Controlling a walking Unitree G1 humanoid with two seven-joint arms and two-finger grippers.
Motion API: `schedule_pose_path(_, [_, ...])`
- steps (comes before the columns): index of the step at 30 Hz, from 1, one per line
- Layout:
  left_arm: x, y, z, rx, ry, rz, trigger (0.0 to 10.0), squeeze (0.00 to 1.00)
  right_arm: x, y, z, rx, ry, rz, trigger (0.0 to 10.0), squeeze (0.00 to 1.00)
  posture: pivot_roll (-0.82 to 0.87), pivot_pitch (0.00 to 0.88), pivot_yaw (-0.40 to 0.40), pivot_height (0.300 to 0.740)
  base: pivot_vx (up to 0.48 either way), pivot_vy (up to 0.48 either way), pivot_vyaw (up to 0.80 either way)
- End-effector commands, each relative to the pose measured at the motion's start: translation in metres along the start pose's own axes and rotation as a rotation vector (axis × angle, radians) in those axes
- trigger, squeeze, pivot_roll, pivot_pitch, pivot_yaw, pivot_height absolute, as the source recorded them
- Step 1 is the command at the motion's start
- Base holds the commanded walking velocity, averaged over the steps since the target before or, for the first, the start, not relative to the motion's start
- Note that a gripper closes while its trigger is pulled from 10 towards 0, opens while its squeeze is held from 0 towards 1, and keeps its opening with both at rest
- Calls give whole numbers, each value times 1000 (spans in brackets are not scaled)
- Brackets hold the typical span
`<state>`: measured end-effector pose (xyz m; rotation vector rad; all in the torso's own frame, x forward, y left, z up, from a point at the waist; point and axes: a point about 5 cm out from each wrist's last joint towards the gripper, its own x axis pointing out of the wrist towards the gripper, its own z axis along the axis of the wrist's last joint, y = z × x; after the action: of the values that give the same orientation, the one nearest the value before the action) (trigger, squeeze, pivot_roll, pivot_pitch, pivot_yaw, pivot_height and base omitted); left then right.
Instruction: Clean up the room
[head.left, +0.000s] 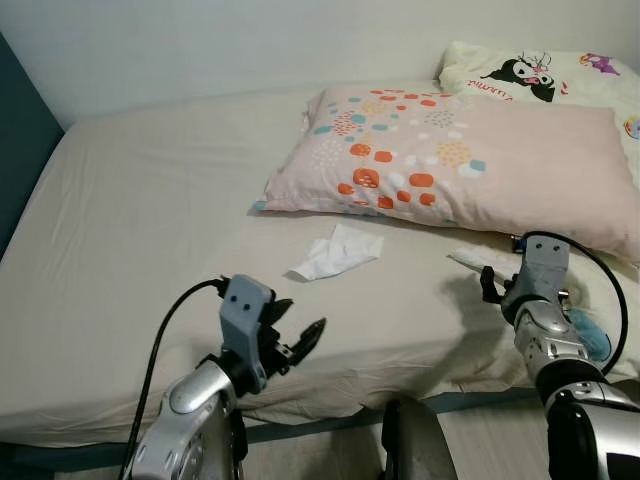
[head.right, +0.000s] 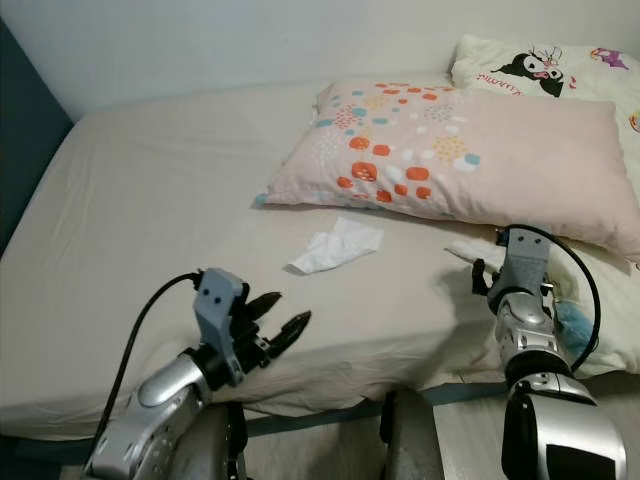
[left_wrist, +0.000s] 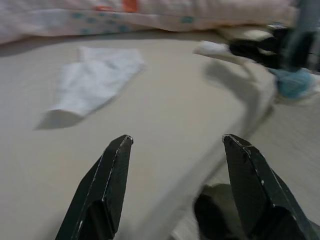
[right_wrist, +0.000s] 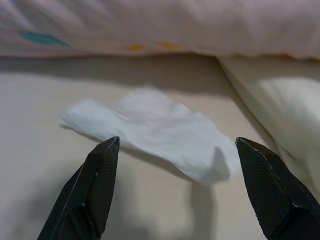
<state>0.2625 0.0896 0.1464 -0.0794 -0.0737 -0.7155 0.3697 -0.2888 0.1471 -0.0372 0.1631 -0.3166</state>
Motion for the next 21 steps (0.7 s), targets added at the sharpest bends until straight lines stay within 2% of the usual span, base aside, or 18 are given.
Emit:
schedule_pose_path(1, [-3,-6,-1,-14,18,-7,10000,0,-1,3,-5,-23,18,21,10000,0,160,347,-3,572,0,0,0])
schedule_pose_path(8, [-6,-11,4,-28,27,15,10000,0,0,8,-4,-18,28,39,10000,0,184,347,1,572,0,0,0])
schedule_pose_path(16, [-15,-9,9,-33,48,52,10000,0,0,5,-9,58,62,-4,10000,0,234,353,26,572,0,0,0])
schedule_pose_path(21, [-20,-11,13,-34,66,39,10000,0,-1,3,-11,68,75,-17,10000,0,248,355,39,572,0,0,0])
